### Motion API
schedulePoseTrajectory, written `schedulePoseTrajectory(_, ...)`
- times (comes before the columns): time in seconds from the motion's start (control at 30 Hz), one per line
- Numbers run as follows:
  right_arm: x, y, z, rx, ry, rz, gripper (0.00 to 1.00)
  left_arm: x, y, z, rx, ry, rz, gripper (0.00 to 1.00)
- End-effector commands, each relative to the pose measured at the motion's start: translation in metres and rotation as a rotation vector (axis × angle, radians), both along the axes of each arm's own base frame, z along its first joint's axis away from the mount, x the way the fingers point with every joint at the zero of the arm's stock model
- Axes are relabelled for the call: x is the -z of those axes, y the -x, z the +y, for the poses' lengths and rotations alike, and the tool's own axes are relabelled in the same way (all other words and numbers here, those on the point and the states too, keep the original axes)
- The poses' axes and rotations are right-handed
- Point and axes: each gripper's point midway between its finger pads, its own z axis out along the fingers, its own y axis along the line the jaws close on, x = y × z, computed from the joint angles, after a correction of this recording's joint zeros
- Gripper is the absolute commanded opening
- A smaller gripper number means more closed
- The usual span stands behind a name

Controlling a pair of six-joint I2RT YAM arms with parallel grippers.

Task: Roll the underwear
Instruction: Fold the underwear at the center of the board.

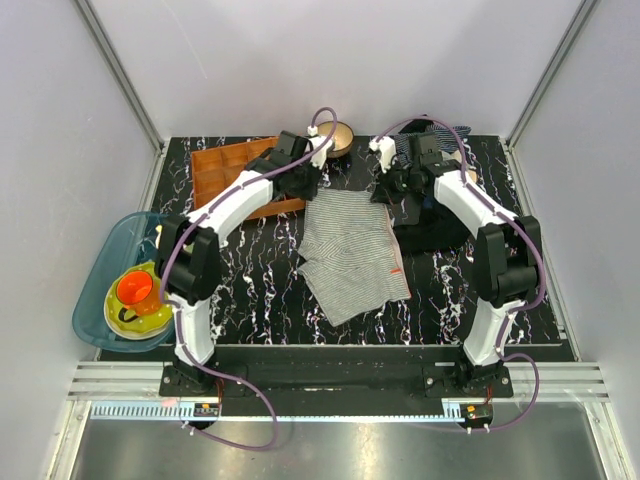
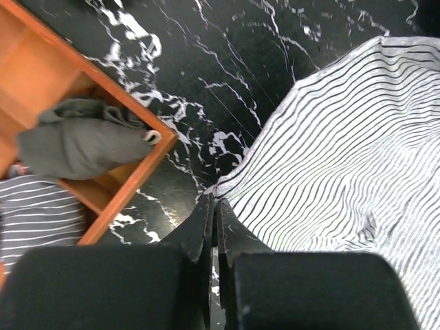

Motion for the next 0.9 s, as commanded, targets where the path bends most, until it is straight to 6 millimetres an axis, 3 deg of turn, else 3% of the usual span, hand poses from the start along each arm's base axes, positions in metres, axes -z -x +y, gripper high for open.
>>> schedulePoseTrajectory(0.0, -0.03, 0.001, 0.003, -0.035, -0.041, -0.049, 0.01, -0.029, -0.005, 0.017, -0.015, -0.008, -0.101, 0.0)
schedulePoseTrajectory(0.2, -0.025, 0.021, 0.001, -0.064, -0.041, -0.038, 0.01, -0.021, 0.025, 0.013, 0.027, 0.043, -0.048, 0.0)
schedulePoseTrajectory(0.27, -0.03, 0.03, 0.001, -0.086, -0.05, -0.053, 0.01, -0.027, 0.037, 0.009, 0.04, 0.078, -0.046, 0.0)
schedulePoseTrajectory(0.3, -0.025, 0.038, -0.001, -0.095, -0.049, -0.035, 0.01, -0.018, 0.048, 0.009, 0.042, 0.089, -0.01, 0.0)
schedulePoseTrajectory(0.37, -0.03, 0.05, 0.0, -0.134, -0.061, -0.051, 0.01, -0.024, 0.061, 0.005, 0.055, 0.115, -0.008, 0.0)
schedulePoseTrajectory(0.4, -0.022, 0.059, -0.002, -0.153, -0.055, -0.038, 0.01, -0.012, 0.074, 0.005, 0.058, 0.12, 0.032, 0.0)
schedulePoseTrajectory(0.43, -0.029, 0.066, -0.001, -0.174, -0.065, -0.059, 0.01, -0.018, 0.081, 0.003, 0.066, 0.134, 0.025, 0.0)
schedulePoseTrajectory(0.5, -0.02, 0.08, -0.004, -0.199, -0.057, -0.049, 0.01, -0.012, 0.097, -0.003, 0.091, 0.136, 0.041, 0.0)
schedulePoseTrajectory(0.67, -0.022, 0.112, -0.005, -0.303, -0.062, -0.062, 0.01, -0.003, 0.136, -0.014, 0.116, 0.163, 0.09, 0.0)
schedulePoseTrajectory(0.87, 0.005, 0.143, -0.018, -0.373, -0.002, 0.006, 0.01, 0.002, 0.171, -0.021, 0.145, 0.177, 0.121, 0.0)
